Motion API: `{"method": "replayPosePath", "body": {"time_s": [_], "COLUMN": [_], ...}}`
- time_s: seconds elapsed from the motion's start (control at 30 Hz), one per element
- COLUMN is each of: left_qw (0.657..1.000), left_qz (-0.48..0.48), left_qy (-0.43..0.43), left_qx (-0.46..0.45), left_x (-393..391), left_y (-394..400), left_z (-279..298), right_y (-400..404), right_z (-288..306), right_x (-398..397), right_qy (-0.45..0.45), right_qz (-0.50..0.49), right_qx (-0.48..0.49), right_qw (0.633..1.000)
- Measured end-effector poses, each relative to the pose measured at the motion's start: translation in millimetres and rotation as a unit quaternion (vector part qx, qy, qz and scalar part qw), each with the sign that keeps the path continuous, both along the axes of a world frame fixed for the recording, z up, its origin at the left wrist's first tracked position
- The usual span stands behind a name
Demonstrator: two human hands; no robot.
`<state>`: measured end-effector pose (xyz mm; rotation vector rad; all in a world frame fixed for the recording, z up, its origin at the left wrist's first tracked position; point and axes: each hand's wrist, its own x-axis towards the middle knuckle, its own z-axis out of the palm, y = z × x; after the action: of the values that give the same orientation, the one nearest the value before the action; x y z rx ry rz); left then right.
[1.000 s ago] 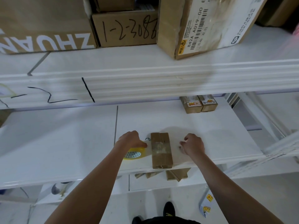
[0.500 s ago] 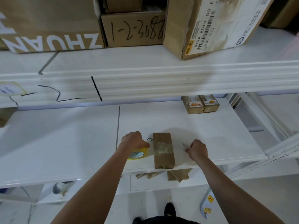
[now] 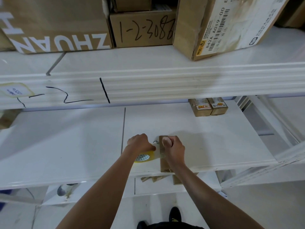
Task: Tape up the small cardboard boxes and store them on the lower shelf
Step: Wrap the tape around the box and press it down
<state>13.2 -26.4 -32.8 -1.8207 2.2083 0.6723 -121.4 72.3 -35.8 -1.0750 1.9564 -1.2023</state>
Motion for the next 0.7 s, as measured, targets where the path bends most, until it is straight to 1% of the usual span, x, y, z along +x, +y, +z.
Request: {"method": "replayPosePath", "body": {"time_s": [0.1, 0.27, 0.4, 0.7], "left_qw": [1.0, 0.999, 0.999, 0.999], "left_qz": [0.006, 0.009, 0.006, 0.004], "left_qy": [0.012, 0.018, 0.014, 0.008], "left_qx": [0.006, 0.032, 0.035, 0.033], "left_x": [2, 5, 5, 4], "left_y": [0, -3, -4, -2], "left_z": [0, 1, 3, 5], "right_y": [8, 8, 9, 8], "right_z": [-7, -18, -25, -31], "right_x": [1, -6, -10, -16], "right_qy": [-0.008, 0.071, 0.095, 0.09], "right_qz": [0.031, 0.112, 0.132, 0.159], "right_qx": [0.017, 0.037, 0.027, 0.012], "right_qw": [0.999, 0.99, 0.986, 0.983]}}
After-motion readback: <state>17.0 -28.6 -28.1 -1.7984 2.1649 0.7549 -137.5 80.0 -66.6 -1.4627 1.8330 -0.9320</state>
